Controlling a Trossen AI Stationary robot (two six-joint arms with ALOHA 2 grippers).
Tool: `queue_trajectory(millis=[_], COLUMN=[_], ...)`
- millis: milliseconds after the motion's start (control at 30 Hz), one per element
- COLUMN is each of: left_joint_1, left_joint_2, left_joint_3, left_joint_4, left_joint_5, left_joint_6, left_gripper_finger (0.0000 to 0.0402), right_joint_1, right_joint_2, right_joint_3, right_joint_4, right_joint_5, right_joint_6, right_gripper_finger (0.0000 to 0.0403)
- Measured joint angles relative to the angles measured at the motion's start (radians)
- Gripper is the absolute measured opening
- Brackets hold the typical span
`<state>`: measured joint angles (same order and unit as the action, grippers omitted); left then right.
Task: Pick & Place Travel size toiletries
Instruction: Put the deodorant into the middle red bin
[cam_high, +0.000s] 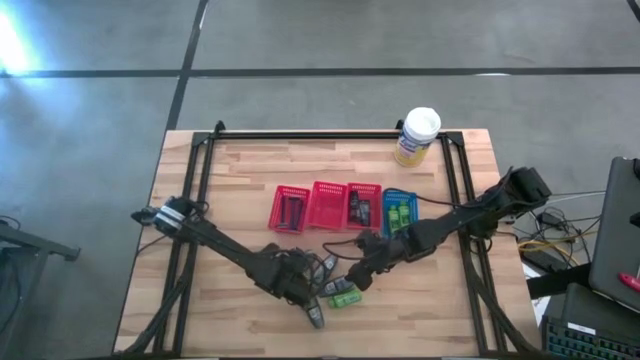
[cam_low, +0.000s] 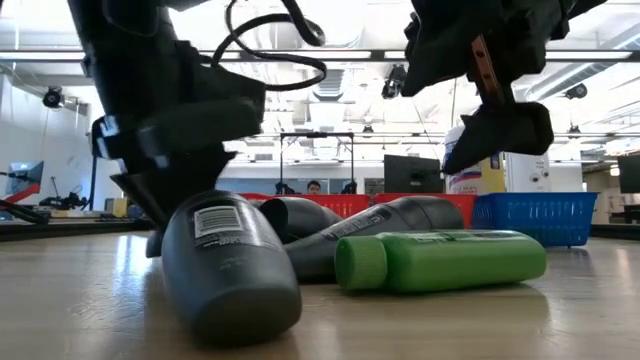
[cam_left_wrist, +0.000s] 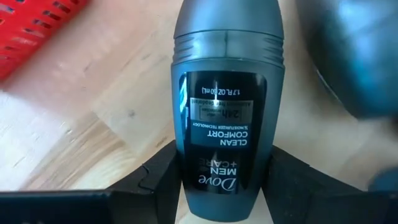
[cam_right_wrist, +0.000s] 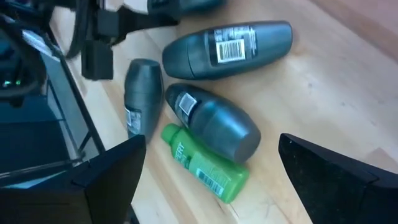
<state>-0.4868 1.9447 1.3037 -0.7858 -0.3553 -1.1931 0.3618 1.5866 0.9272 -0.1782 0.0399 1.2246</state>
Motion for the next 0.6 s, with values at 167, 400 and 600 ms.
queue_trajectory(millis=[167, 400, 600], left_joint_1=[-0.02, -0.039, -0.042], left_joint_2=[-0.023, -0.106, -0.201], left_joint_3=[-0.003, -0.004, -0.045], left_joint_4=[-0.001, -0.027, -0.027], left_joint_5=[-0.021, -0.111, -0.169], left_joint_6=[0.06, 0.116, 0.148], left_gripper_finger=[0.0183, 0.0183, 0.0183], right_joint_1=[-0.027, -0.092, -0.161], right_joint_2=[-0.016, -0.045, -0.047], right_joint_3=[0.0, 0.0, 0.0], right_joint_4=[0.012, 0.04, 0.107], right_joint_5=[0.0, -0.049, -0.101], right_joint_6=[-0.012, -0.055, -0.095], right_gripper_finger=[0.035, 0.0332, 0.033])
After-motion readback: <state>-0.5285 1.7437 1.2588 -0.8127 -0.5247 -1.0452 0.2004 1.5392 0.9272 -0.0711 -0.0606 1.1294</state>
